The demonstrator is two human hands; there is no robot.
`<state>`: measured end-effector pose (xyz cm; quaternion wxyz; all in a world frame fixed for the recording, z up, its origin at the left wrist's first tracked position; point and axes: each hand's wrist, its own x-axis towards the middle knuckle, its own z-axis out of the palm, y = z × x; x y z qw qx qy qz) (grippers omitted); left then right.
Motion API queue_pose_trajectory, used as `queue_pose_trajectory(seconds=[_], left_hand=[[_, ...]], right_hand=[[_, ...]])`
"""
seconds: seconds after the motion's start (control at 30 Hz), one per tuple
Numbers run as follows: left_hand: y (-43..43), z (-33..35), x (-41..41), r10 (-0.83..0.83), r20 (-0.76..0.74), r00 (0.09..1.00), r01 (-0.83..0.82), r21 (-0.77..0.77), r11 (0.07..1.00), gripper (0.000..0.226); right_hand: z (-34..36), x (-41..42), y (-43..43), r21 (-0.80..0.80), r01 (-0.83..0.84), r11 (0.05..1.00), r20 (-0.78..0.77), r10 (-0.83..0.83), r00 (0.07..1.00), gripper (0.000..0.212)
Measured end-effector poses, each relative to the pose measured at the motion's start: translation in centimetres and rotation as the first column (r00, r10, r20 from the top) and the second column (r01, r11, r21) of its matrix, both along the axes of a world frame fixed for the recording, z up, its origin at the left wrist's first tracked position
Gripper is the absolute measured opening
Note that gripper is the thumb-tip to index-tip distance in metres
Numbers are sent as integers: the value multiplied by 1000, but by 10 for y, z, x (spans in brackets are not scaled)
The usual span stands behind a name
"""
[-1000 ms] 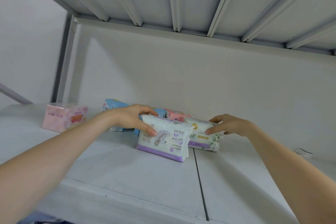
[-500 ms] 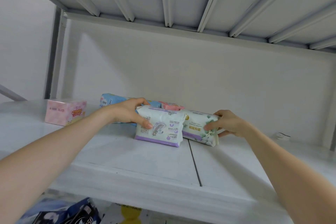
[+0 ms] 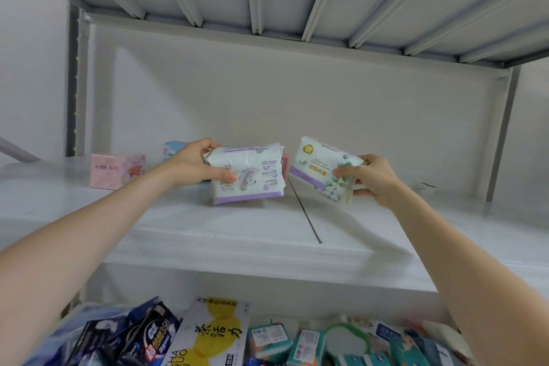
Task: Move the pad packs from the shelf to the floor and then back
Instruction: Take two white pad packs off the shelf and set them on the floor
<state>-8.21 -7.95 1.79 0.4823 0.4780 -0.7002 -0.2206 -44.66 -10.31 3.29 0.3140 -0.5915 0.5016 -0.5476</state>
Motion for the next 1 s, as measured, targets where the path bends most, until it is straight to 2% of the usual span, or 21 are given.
queue_pose_trajectory(seconds=[0.17, 0.3, 0.4, 0.63, 1.0], left_hand=[[22, 0, 1, -34, -40, 999, 32, -36, 999, 70], [40, -5, 3, -55, -64, 996, 50, -77, 996, 81], [54, -11, 5, -53, -58, 997, 46, -120, 992, 79], [114, -17, 1, -31, -120, 992, 8, -192, 981, 78], [244, -61, -19, 17, -129, 992, -33, -128, 991, 66]], right_hand=[[0, 2, 34, -33, 23, 999, 49, -21, 999, 63], [1, 5, 65, -62, 54, 997, 86, -48, 995, 60], [-2, 8, 90, -93, 68, 993, 126, -56, 990, 54], [-15, 10, 159, -123, 69, 990, 192, -45, 980, 65], [-57, -12, 269, -73, 2, 997, 148, 9, 989, 60]])
